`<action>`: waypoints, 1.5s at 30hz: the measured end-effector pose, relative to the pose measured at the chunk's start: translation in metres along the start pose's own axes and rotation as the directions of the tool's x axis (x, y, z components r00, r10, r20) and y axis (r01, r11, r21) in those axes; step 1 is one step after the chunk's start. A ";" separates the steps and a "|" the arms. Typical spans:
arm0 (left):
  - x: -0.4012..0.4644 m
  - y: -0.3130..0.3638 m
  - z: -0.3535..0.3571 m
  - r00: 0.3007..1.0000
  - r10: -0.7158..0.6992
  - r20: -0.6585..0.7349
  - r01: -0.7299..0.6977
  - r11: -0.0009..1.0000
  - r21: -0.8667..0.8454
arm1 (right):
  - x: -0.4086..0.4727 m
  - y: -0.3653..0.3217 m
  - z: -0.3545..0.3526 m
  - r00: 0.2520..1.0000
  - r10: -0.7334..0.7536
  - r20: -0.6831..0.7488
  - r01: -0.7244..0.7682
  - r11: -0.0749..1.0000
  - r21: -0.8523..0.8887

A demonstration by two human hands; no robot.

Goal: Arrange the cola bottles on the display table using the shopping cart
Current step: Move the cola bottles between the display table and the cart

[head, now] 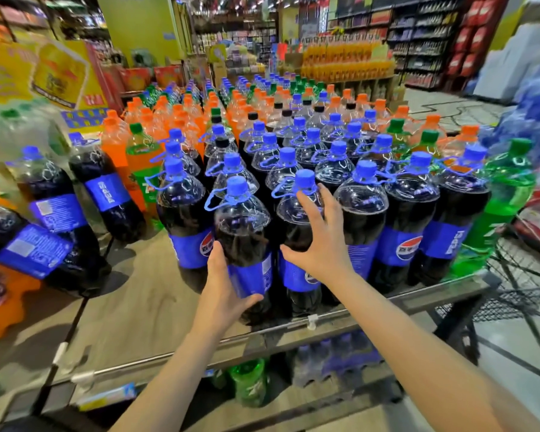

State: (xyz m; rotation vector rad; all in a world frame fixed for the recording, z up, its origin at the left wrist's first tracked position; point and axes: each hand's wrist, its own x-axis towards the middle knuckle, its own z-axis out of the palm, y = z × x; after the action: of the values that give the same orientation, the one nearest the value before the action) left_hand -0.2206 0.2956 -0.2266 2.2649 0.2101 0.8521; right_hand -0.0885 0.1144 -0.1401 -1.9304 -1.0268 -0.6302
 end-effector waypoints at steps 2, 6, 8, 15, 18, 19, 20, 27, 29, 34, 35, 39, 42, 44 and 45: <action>0.001 0.006 -0.002 1.000 0.014 0.004 -0.015 1.000 0.014 | 0.000 0.002 0.001 1.000 -0.003 0.002 0.003 1.000 -0.007; -0.004 0.012 -0.004 1.000 -0.003 0.021 0.001 0.996 0.084 | -0.003 0.004 0.001 0.999 -0.032 0.007 0.032 0.999 -0.042; -0.008 0.012 -0.003 1.000 -0.016 0.027 0.012 0.993 0.114 | -0.006 0.003 -0.001 0.999 -0.028 0.032 0.031 0.996 -0.085; -0.044 0.028 -0.014 0.986 -0.066 0.151 -0.003 0.910 0.414 | -0.062 0.005 -0.014 0.952 0.125 0.279 -0.051 0.964 -0.259; -0.066 0.031 -0.026 0.949 -0.109 0.296 -0.067 0.848 0.526 | -0.107 0.011 -0.022 0.874 0.162 0.459 -0.006 0.947 -0.322; -0.072 0.036 -0.029 0.938 -0.097 0.332 -0.107 0.832 0.545 | -0.122 0.012 -0.026 0.844 0.157 0.512 0.031 0.940 -0.339; -0.078 0.038 -0.030 0.925 -0.059 0.374 -0.171 0.817 0.550 | -0.136 0.011 -0.030 0.812 0.181 0.555 0.033 0.935 -0.353; -0.130 0.060 -0.011 0.845 0.020 0.535 -0.380 0.727 0.572 | -0.215 -0.001 -0.076 0.790 0.123 0.601 0.052 0.963 -0.265; -0.142 0.069 -0.007 0.837 0.024 0.546 -0.405 0.699 0.589 | -0.234 0.003 -0.087 0.742 0.200 0.639 0.013 0.950 -0.313; -0.168 0.091 0.014 0.811 -0.021 0.584 -0.409 0.693 0.594 | -0.274 0.028 -0.132 0.672 0.349 0.653 -0.105 0.918 -0.382; -0.169 0.099 0.022 0.815 -0.032 0.579 -0.400 0.691 0.602 | -0.279 0.036 -0.144 0.663 0.355 0.660 -0.102 0.915 -0.390; -0.162 0.145 0.076 0.816 -0.034 0.576 -0.388 0.707 0.591 | -0.288 0.076 -0.198 0.641 0.368 0.673 -0.092 0.908 -0.409; -0.166 0.185 0.130 0.808 -0.011 0.589 -0.391 0.738 0.550 | -0.299 0.115 -0.243 0.629 0.359 0.690 -0.106 0.918 -0.382; -0.169 0.212 0.168 0.804 0.041 0.593 -0.421 0.744 0.519 | -0.305 0.135 -0.275 0.638 0.361 0.680 -0.137 0.922 -0.362; -0.172 0.227 0.187 0.803 0.053 0.594 -0.421 0.756 0.502 | -0.308 0.144 -0.291 0.643 0.363 0.674 -0.149 0.923 -0.356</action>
State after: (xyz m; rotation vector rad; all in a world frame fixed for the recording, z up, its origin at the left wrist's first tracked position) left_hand -0.2545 -0.0409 -0.2662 3.1160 -0.1138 0.2031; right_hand -0.1457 -0.3081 -0.2773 -2.6077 -1.1234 0.2465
